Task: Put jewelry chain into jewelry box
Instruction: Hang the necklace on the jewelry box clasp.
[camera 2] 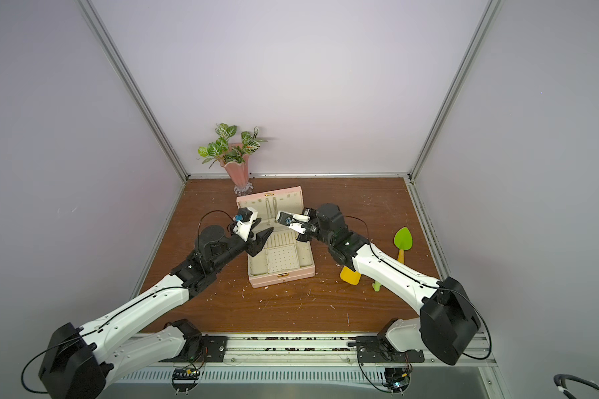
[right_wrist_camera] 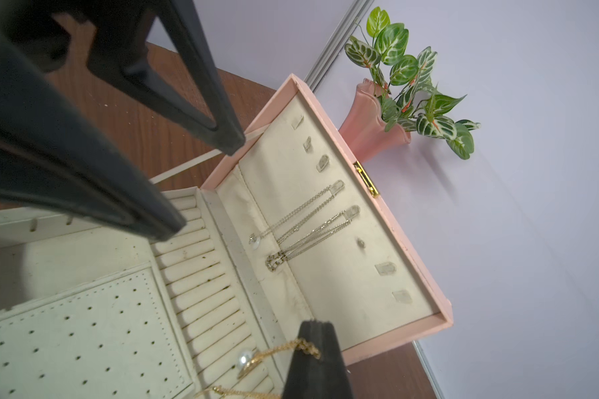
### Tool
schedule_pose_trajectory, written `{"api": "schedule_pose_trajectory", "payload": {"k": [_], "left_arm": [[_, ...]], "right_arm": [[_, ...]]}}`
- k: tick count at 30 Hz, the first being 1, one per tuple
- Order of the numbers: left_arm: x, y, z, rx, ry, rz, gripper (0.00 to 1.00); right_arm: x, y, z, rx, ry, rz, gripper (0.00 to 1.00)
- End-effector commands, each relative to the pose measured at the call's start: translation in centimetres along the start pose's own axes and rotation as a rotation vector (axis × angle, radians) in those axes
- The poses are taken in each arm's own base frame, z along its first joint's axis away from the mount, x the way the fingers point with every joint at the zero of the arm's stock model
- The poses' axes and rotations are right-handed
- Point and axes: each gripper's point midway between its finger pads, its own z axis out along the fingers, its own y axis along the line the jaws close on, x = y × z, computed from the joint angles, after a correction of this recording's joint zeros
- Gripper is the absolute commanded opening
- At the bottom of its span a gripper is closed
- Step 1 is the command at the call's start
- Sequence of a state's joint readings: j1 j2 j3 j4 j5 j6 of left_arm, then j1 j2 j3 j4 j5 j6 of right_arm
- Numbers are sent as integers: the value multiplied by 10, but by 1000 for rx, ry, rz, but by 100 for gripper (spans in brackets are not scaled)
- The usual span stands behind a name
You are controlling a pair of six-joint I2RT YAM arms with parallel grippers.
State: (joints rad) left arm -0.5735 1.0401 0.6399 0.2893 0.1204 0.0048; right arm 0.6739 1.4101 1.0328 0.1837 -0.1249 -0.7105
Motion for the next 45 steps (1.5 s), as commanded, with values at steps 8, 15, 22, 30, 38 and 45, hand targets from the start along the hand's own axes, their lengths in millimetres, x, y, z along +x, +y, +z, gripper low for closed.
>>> {"api": "schedule_pose_trajectory", "payload": {"k": [8, 15, 22, 30, 38, 45], "left_arm": [[3, 8, 25, 17, -39, -75, 58], [8, 16, 40, 1, -45, -70, 58], [5, 31, 54, 11, -93, -88, 56], [-3, 35, 69, 46, -126, -77, 49], [-6, 36, 80, 59, -132, -72, 38], [-5, 36, 84, 61, -127, -77, 35]], "right_arm": [[-11, -24, 46, -32, 21, -136, 0], [-11, -33, 62, -20, 50, -196, 0], [-10, -42, 74, -13, 79, -226, 0], [-14, -48, 80, -2, 79, -245, 0], [-8, -55, 84, 33, 112, -282, 0], [-7, -60, 87, 67, 122, -297, 0]]}}
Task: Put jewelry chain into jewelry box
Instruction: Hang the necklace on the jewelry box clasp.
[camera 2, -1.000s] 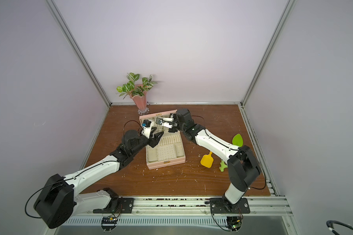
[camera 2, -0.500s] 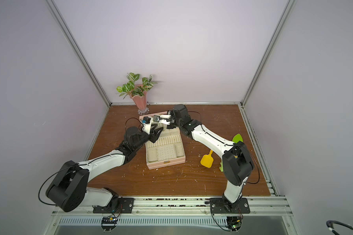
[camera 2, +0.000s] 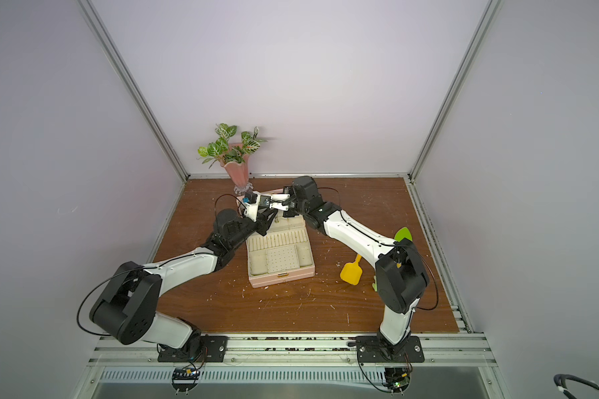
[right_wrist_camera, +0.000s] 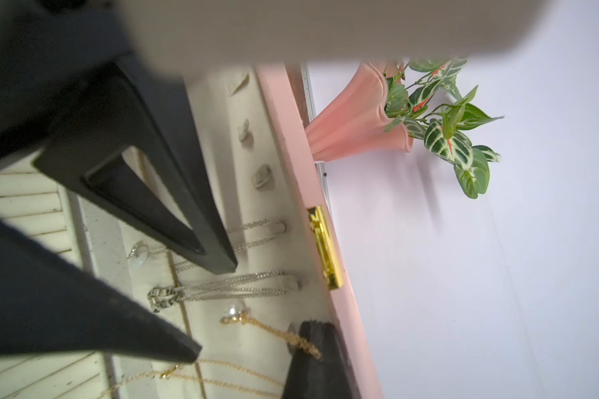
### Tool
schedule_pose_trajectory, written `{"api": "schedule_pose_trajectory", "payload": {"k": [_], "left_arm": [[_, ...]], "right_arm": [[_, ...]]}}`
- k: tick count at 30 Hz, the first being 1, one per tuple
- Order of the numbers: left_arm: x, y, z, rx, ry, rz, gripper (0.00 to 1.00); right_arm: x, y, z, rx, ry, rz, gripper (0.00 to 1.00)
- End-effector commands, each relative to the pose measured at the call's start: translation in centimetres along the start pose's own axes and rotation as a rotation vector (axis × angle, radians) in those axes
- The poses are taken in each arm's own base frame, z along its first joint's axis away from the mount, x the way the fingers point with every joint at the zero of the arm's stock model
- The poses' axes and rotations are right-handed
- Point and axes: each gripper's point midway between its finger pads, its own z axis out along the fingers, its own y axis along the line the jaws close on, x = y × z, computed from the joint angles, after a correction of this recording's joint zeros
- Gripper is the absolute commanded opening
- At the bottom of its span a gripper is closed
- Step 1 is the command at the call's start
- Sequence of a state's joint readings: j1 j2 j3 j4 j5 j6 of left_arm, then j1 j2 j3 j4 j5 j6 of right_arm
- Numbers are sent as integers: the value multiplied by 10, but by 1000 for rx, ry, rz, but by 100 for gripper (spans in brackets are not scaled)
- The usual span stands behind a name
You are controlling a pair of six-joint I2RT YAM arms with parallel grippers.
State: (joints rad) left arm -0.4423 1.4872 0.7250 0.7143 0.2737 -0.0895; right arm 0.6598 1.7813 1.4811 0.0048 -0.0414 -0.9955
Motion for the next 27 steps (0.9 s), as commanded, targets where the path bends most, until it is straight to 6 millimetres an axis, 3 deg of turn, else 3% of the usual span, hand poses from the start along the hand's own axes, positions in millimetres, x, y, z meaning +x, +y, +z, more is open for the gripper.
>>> {"api": "schedule_pose_trajectory", "payload": {"k": [1, 27], "left_arm": [[-21, -7, 2, 38, -58, 28, 35], [-22, -4, -8, 7, -61, 37, 35]], "right_arm": [[-8, -26, -1, 94, -6, -20, 0], [-4, -31, 5, 161, 82, -79, 16]]}}
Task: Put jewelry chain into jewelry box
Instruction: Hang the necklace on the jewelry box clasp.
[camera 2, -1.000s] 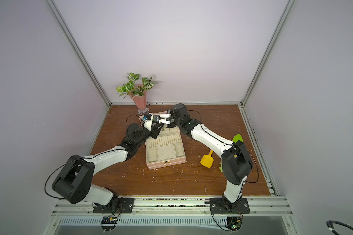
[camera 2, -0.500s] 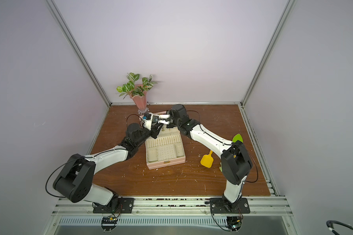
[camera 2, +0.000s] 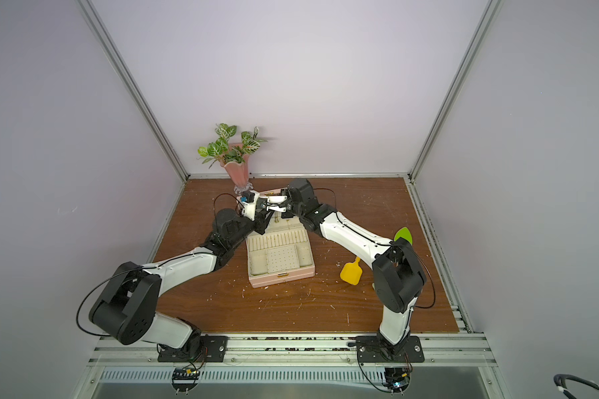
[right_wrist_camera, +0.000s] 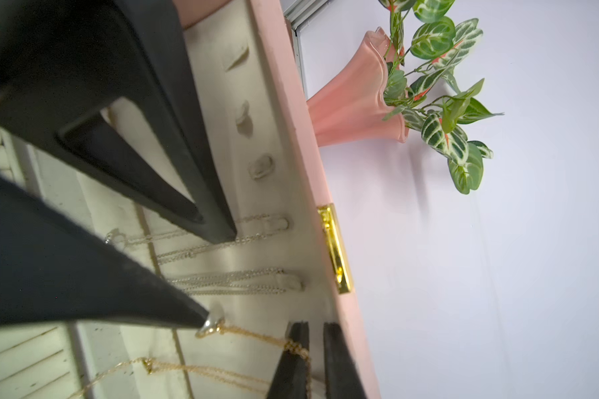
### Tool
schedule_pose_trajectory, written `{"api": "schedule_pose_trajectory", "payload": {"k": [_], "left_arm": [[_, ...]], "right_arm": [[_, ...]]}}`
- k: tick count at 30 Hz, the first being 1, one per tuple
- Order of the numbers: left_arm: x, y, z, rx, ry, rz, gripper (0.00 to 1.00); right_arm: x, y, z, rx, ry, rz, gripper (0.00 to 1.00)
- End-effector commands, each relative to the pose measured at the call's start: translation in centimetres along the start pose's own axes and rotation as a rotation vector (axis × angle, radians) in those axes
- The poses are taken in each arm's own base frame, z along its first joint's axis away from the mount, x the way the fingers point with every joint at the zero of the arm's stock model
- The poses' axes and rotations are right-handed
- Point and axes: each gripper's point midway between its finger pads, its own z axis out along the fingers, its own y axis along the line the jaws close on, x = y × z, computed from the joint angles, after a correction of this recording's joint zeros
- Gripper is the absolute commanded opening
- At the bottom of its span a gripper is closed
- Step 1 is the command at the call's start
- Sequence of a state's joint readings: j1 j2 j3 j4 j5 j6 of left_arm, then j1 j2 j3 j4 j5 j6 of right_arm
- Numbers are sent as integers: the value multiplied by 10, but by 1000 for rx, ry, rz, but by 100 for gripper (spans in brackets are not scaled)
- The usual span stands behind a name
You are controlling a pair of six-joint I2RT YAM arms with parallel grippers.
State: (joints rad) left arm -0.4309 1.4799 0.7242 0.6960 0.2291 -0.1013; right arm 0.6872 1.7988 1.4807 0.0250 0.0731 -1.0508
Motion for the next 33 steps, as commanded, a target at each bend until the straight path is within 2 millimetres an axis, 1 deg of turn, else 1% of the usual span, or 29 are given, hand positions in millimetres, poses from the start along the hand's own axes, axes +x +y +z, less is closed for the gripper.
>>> {"api": "schedule_pose_trajectory", "payload": {"k": [1, 7, 15, 16, 18, 21, 23, 26, 29, 33], "left_arm": [[-22, -17, -7, 65, -66, 50, 35], [-22, -17, -8, 65, -68, 56, 35], [-24, -18, -9, 69, -73, 61, 35], [-25, -18, -10, 68, -76, 61, 35], [-25, -19, -10, 69, -77, 61, 35], [-26, -22, -10, 93, -79, 65, 35], [-27, -29, -9, 133, -84, 69, 35], [-29, -38, -6, 192, -91, 76, 35], [-32, -48, -4, 251, -96, 84, 34], [-34, -54, 0, 291, -105, 88, 34]], "right_arm": [[-7, -32, 0, 120, 13, -9, 16], [-9, -37, -2, 139, 32, -21, 20], [-12, -42, -6, 133, 59, -30, 22], [-12, -42, -6, 129, 61, -31, 21], [-13, -44, -7, 125, 66, -33, 17], [-14, -45, -9, 112, 73, -35, 14], [-14, -46, -9, 105, 79, -35, 11], [-16, -47, -9, 91, 82, -36, 10], [-15, -45, -6, 69, 94, -37, 8], [-12, -42, -3, 43, 115, -38, 5]]}}
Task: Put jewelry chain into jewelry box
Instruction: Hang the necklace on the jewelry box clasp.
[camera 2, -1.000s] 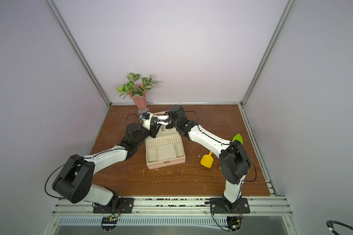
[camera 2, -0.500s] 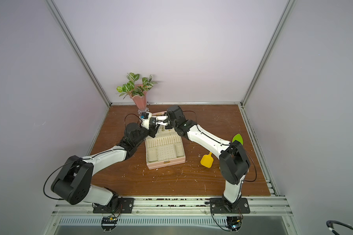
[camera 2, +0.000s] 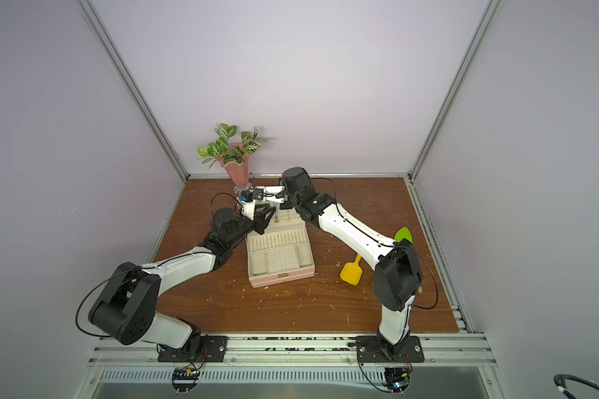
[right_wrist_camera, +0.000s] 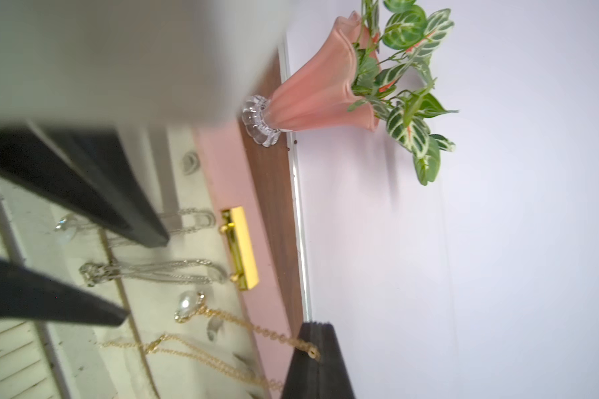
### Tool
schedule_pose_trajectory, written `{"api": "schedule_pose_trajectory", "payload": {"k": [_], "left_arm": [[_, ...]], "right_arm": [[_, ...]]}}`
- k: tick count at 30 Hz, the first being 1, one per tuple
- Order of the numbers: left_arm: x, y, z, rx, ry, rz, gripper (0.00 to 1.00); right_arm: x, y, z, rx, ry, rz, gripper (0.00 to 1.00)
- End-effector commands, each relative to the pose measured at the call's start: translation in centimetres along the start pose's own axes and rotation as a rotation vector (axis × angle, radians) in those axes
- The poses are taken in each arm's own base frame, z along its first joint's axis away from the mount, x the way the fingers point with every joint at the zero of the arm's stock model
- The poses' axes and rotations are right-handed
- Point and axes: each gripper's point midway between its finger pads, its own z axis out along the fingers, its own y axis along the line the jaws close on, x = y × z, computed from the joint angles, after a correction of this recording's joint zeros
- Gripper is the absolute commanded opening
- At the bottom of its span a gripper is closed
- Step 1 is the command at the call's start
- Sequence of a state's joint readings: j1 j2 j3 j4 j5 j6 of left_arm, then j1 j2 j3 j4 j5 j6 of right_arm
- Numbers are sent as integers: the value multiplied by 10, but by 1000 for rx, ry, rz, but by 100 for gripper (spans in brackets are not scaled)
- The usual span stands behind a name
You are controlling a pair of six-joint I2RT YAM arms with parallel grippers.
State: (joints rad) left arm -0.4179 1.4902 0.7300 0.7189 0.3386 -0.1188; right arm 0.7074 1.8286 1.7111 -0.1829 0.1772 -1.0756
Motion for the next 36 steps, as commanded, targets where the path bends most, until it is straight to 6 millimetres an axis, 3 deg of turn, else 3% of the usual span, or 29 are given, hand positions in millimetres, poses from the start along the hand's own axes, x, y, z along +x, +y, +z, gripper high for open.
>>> {"api": "schedule_pose_trajectory", "payload": {"k": [1, 7, 16, 25, 30, 36], "left_arm": [[-32, -41, 4, 197, -93, 108, 34], [-38, -36, 7, 164, -120, 104, 38], [-34, -6, -2, -18, -111, 71, 36], [-36, -9, -18, -3, -120, 76, 36], [-29, -8, -26, 19, -108, 56, 37], [-20, -6, -30, 24, -86, 48, 36]], "right_arm": [[1, 3, 11, 3, 35, -2, 4], [-2, 5, 7, -19, 11, 12, 4], [-15, -2, -16, -19, -68, 48, 4], [-19, 12, -42, -71, -137, 104, 4], [-14, 26, -41, -98, -128, 120, 3], [-13, 28, -29, -106, -112, 119, 2]]}}
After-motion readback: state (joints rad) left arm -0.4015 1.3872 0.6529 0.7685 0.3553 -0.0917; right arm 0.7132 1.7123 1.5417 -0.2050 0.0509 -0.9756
